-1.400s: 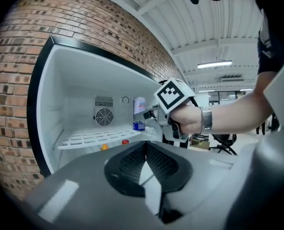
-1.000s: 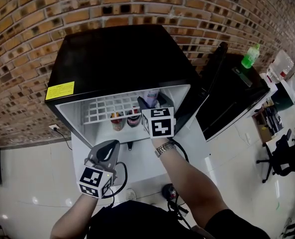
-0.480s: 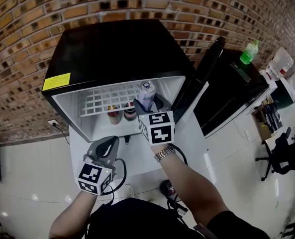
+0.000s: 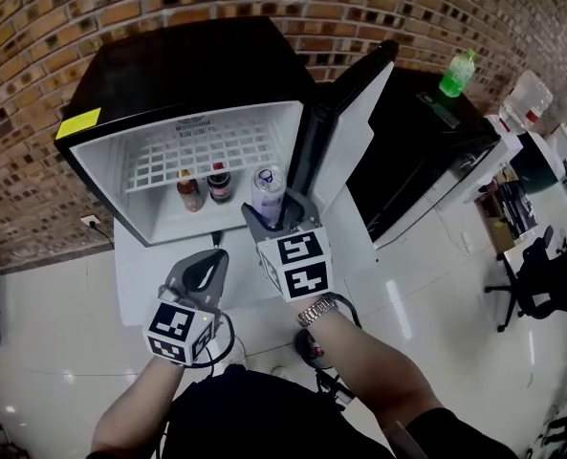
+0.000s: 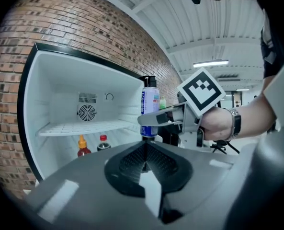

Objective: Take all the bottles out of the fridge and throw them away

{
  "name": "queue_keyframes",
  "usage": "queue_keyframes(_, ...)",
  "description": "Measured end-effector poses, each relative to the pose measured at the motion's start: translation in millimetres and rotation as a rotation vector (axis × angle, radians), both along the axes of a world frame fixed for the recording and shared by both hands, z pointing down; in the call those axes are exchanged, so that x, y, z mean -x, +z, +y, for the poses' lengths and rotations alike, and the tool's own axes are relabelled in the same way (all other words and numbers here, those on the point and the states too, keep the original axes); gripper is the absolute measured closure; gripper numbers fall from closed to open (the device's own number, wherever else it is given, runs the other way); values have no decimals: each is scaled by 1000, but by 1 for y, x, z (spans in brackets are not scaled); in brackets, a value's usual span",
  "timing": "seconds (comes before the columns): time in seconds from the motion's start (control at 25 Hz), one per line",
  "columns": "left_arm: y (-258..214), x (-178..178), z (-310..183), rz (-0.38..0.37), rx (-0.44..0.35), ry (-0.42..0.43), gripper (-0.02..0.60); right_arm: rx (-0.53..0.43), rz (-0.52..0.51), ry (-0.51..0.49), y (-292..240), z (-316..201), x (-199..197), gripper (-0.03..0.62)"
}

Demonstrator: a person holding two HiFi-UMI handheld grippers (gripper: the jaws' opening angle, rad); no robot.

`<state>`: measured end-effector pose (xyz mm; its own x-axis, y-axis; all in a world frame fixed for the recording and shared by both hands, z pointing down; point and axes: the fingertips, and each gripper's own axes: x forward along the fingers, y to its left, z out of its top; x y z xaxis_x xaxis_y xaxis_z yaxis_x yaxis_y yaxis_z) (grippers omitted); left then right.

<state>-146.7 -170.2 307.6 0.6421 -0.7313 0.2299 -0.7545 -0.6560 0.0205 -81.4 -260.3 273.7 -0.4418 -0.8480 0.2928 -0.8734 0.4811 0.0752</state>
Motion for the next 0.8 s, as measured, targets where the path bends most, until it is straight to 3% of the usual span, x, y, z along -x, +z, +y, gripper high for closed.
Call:
queue_keyframes(0.4,29,-78,68,-12,50,61,577,75,19,24,49,96,-78,330)
queue_keyframes(0.8,82,-169,133,-97,150,222,577,257,-2,120,143,186,-165,330)
